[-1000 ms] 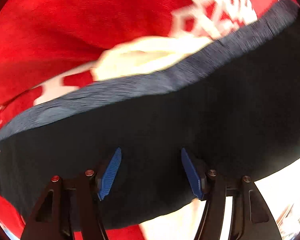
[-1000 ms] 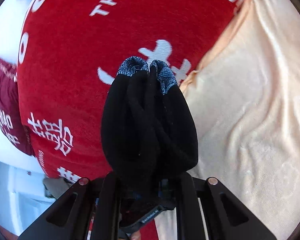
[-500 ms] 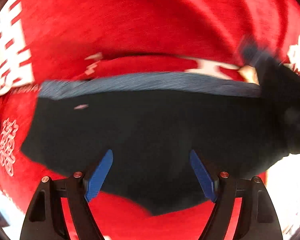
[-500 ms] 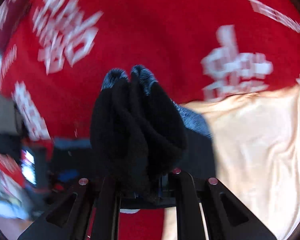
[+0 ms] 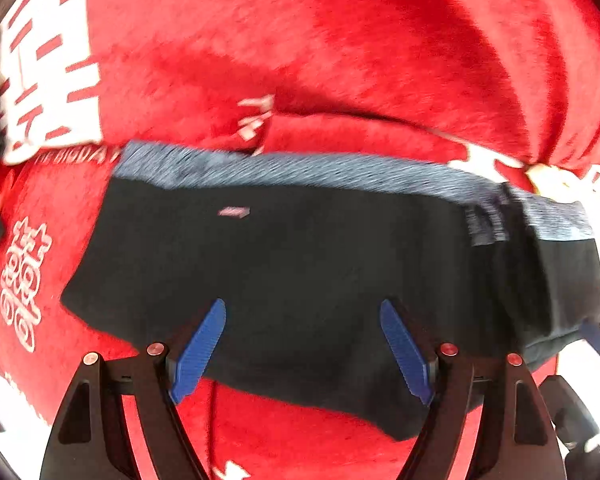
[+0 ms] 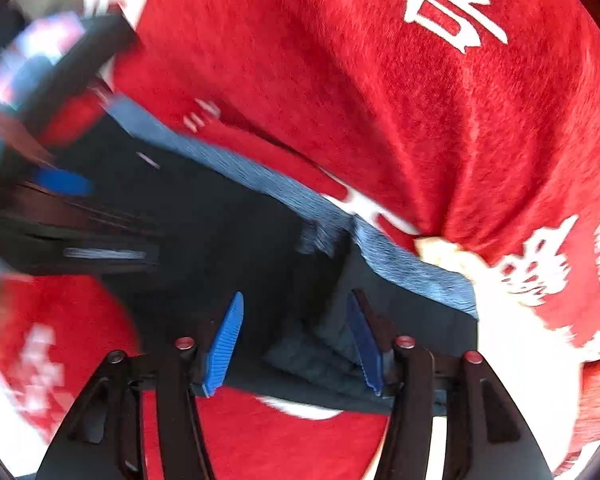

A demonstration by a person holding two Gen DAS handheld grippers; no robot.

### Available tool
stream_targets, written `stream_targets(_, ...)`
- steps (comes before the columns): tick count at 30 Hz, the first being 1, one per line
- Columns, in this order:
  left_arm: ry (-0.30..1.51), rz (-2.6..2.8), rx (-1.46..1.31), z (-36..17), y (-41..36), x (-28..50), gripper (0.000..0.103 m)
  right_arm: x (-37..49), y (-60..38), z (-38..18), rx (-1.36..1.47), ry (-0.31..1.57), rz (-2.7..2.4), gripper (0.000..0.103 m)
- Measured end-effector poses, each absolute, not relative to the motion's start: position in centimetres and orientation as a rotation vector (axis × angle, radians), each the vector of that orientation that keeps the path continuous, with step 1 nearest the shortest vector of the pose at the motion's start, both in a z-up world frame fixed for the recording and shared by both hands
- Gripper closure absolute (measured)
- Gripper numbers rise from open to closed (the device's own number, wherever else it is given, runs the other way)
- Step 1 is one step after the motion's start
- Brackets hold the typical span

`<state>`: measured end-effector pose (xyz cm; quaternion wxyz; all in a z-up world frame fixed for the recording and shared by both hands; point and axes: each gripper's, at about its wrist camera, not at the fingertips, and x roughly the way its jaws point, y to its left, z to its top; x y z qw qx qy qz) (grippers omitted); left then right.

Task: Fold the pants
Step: 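Lift the trouser end with the right tool and carry it over the strip, then lay the carried end onto the strip and open the right tool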

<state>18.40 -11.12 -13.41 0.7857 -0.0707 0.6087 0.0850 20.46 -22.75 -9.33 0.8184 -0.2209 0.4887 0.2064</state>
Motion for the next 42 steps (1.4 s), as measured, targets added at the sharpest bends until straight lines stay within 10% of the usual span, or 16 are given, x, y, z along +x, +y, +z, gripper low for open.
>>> stream_targets(7,1.407,0.056,-0.085,-18.4,-16.0,20.3,0.022,25.4,-37.3,-14.5,0.665,1.386,0.4,0.043)
stream_targets(9,1.405,0.079,-0.08,-19.4,-16.2,20.0,0.008,25.1,-40.2,-16.4,0.865,1.373,0.358,0.043)
stream_targets(17,1.406,0.065,-0.073,-19.5,-15.9,20.4,0.005,24.2,-42.8,-18.8,1.092,1.32,0.272,0.044)
stream_targets(19,1.425,0.072,-0.092,-19.3,-15.6,20.5,0.006,24.7,-43.2,-19.9,1.144,1.332,0.259,0.07)
stream_targets(20,1.43,0.078,-0.101,-19.1,-15.4,20.6,0.006,24.9,-43.3,-20.4,1.163,1.35,0.248,0.099)
stream_targets(32,1.396,0.122,-0.057,-16.0,-14.8,19.4,0.006,23.3,-41.8,-20.7,0.948,1.452,0.25,0.098)
stream_targets(37,1.354,0.129,-0.073,-13.0,-15.6,19.7,0.006,24.3,-41.5,-17.1,0.79,1.513,0.447,0.069)
stream_targets(42,1.313,0.069,-0.1,-10.4,-19.7,22.1,0.006,28.3,-48.1,-11.6,0.651,1.338,0.471,0.064)
